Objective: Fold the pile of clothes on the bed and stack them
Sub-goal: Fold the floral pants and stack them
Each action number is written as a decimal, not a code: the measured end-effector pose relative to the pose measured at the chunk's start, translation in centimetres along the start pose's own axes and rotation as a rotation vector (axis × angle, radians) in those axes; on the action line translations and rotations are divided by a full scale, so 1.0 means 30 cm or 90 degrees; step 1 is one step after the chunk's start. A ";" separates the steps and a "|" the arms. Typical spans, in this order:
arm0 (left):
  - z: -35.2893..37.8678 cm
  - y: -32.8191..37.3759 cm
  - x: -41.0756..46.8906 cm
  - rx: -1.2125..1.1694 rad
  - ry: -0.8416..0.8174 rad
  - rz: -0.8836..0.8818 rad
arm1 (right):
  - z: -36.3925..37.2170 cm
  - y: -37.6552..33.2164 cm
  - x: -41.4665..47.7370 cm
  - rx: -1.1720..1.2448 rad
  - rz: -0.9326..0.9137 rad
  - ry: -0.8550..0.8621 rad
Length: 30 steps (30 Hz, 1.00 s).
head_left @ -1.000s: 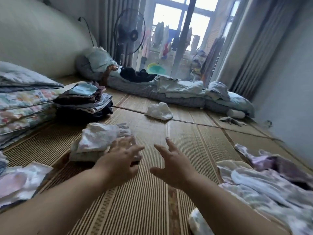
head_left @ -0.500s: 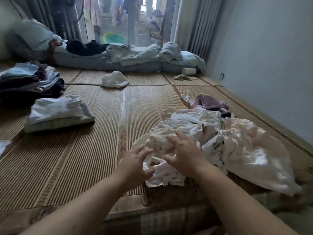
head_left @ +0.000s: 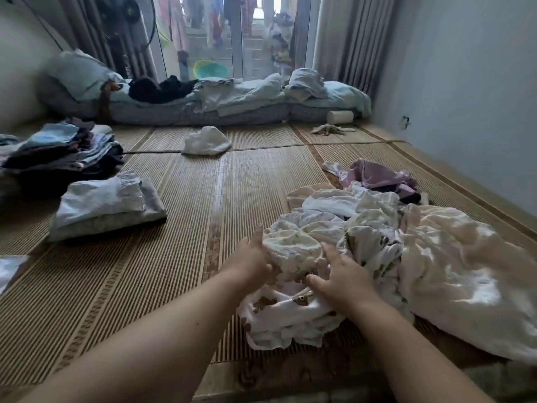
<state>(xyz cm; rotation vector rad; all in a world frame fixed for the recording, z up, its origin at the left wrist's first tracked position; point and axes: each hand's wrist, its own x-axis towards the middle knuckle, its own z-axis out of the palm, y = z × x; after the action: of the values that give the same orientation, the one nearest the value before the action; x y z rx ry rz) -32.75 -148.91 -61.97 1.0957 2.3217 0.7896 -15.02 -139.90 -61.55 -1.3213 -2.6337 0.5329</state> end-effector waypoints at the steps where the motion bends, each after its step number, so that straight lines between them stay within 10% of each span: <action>1: -0.006 -0.001 0.021 0.031 -0.018 -0.045 | 0.005 -0.001 0.006 -0.002 -0.002 0.000; 4: -0.038 -0.017 0.054 0.156 -0.104 -0.073 | -0.002 -0.011 0.014 0.054 0.002 0.023; 11: -0.290 0.091 -0.020 -0.159 -0.153 0.090 | -0.096 -0.192 0.060 0.057 -0.078 0.025; 19: -0.825 0.251 -0.202 0.300 0.184 0.274 | -0.597 -0.497 0.063 0.294 -0.209 0.248; 30: -1.174 0.111 -0.341 0.174 0.319 0.140 | -0.935 -0.739 -0.023 0.234 -0.270 0.270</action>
<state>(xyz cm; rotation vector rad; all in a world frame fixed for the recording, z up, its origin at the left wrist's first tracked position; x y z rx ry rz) -46.40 -166.01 -32.34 1.4219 2.8229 0.9315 -23.14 -145.71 -27.22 -0.6545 -2.2292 0.5598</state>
